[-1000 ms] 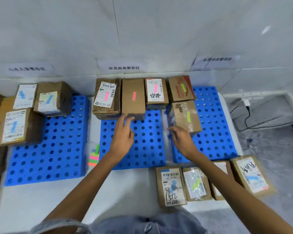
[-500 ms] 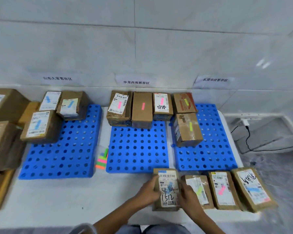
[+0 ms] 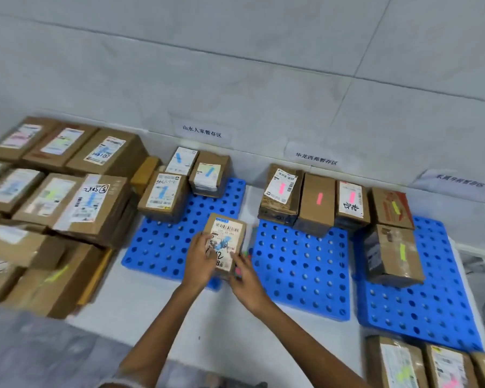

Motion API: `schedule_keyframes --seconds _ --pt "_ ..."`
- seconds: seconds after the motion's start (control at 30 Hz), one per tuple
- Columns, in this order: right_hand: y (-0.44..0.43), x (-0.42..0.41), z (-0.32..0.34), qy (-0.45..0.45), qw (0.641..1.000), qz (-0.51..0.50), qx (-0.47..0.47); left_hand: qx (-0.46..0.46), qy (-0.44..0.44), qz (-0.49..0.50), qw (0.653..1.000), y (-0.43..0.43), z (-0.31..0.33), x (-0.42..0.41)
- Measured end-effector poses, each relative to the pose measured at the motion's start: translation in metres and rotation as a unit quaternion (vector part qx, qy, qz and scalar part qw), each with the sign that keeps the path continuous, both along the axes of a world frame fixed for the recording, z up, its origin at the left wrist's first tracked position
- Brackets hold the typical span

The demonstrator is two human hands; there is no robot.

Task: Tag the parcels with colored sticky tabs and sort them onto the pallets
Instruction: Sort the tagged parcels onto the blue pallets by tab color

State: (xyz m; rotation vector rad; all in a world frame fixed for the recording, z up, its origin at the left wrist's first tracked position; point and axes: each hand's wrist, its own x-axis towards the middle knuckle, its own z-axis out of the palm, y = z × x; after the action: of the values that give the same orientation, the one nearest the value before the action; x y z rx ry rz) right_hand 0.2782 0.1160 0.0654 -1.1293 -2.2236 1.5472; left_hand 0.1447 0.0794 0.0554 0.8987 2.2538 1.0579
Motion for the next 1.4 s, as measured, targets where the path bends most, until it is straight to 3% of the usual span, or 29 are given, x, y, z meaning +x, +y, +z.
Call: schedule_keyframes --seconds 0.13,0.27,0.43,0.67,0.77,0.9,1.0,1.13,1.3,1.4 --pt "-0.008 -0.050 -0.032 -0.068 0.992 0.096 0.037 -0.057 -0.007 -0.072 0.996 -0.014 -0.031 -0.051" --pt "0.007 -0.090 -0.042 -0.115 0.981 0.120 0.102 -0.065 0.051 -0.125 0.989 -0.008 -0.039 -0.099" --pt "0.043 -0.143 -0.041 -0.143 0.973 0.133 0.120 -0.018 0.150 -0.072 0.986 0.001 -0.035 -0.138" --pt "0.070 -0.177 -0.046 -0.213 0.956 0.157 0.123 0.013 0.153 -0.042 0.987 -0.015 -0.039 -0.144" --pt "0.068 -0.165 -0.038 -0.185 0.966 0.140 0.116 0.027 0.156 -0.024 0.987 -0.018 -0.032 -0.129" --pt "0.070 -0.111 -0.007 -0.089 0.986 0.068 0.121 0.077 0.150 -0.057 0.984 -0.007 -0.014 -0.096" --pt "0.081 -0.044 0.019 -0.074 0.989 0.049 0.120 0.098 0.141 -0.106 0.979 0.011 0.000 -0.059" --pt "0.087 0.093 0.035 -0.062 0.988 -0.099 0.103 0.118 0.126 -0.216 0.961 0.033 0.014 0.033" --pt "0.073 0.269 0.009 -0.122 0.947 -0.277 0.113 0.115 0.074 -0.321 0.937 0.043 0.004 0.156" --pt "0.057 0.348 -0.015 -0.197 0.936 -0.280 0.081 0.077 0.040 -0.356 0.930 0.049 -0.002 0.228"
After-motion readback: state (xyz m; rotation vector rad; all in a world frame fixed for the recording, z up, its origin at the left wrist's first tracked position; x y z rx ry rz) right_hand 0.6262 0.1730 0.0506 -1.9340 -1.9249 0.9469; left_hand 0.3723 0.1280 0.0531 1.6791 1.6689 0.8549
